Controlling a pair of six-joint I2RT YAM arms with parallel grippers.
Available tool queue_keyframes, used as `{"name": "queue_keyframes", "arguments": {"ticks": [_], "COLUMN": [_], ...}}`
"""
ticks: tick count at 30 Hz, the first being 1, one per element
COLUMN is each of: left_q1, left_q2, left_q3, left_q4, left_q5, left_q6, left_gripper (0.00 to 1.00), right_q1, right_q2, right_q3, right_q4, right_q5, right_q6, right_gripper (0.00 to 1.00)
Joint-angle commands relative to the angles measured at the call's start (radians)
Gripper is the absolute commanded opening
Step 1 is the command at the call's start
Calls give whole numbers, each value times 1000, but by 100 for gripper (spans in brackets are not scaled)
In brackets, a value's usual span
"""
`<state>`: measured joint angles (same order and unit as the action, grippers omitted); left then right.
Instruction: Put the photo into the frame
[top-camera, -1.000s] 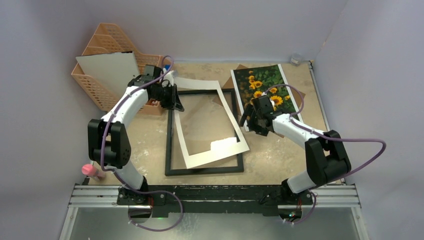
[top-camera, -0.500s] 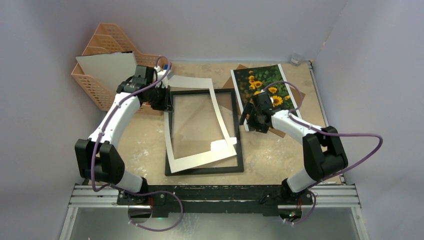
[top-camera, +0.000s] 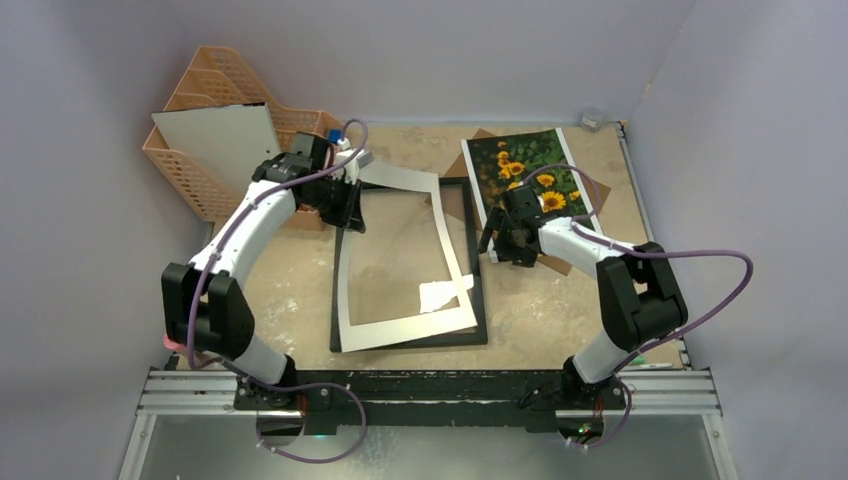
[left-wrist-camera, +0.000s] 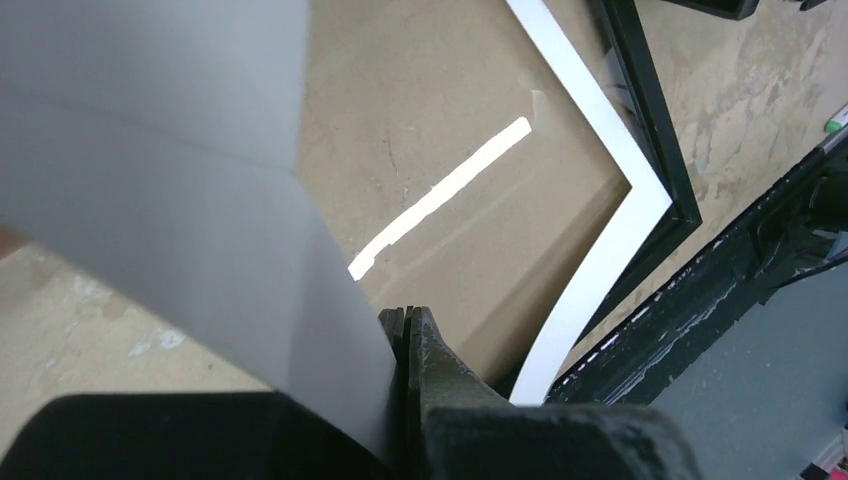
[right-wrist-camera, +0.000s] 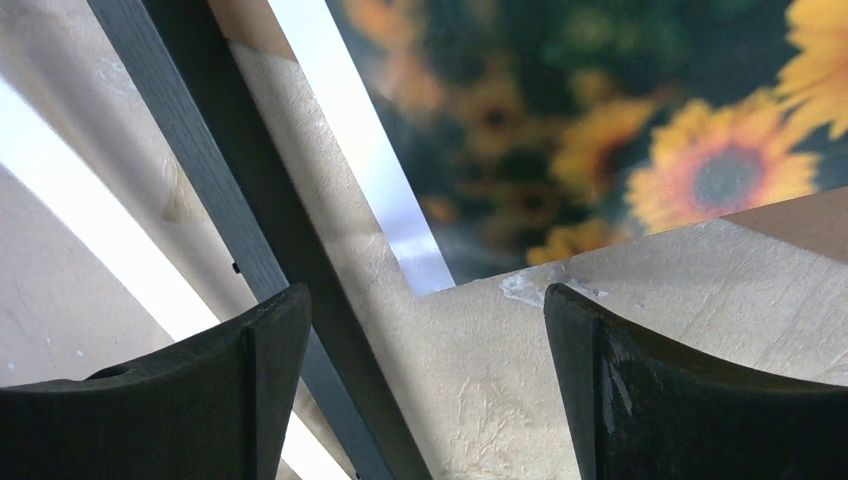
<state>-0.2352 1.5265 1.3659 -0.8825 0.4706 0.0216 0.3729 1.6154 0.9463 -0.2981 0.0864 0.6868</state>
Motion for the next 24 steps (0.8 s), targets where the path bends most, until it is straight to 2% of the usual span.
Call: {"name": "queue_keyframes", "arguments": {"ticks": [1, 9, 10, 11, 16, 20, 24], "left_q1": [-7, 0, 2, 2, 8, 45, 65], "left_q2": [80, 164, 184, 203, 261, 271, 214], "left_q3": [1, 94, 111, 128, 147, 124, 70], "left_q4": [13, 0, 1, -2, 22, 43, 80], "left_q5": [62, -3, -4, -3, 1, -19, -27], "left_q6": [47, 31, 17, 5, -80, -176, -261], "left_gripper": [0, 0, 4, 13, 38, 47, 57], "right_q1": [-14, -25, -28, -30, -34, -38, -40], "right_q2": [-4, -6, -3, -1, 6, -1, -2], "right_q3": [16, -12, -12, -12, -15, -26, -34], "right_q4": [23, 55, 58, 59, 73, 85, 97], "right_q5": [0, -15, -17, -19, -22, -23, -27], "right_q6": [-18, -8, -10, -10, -11, -7, -1], "right_gripper": [88, 88, 88, 88, 88, 88, 87]}}
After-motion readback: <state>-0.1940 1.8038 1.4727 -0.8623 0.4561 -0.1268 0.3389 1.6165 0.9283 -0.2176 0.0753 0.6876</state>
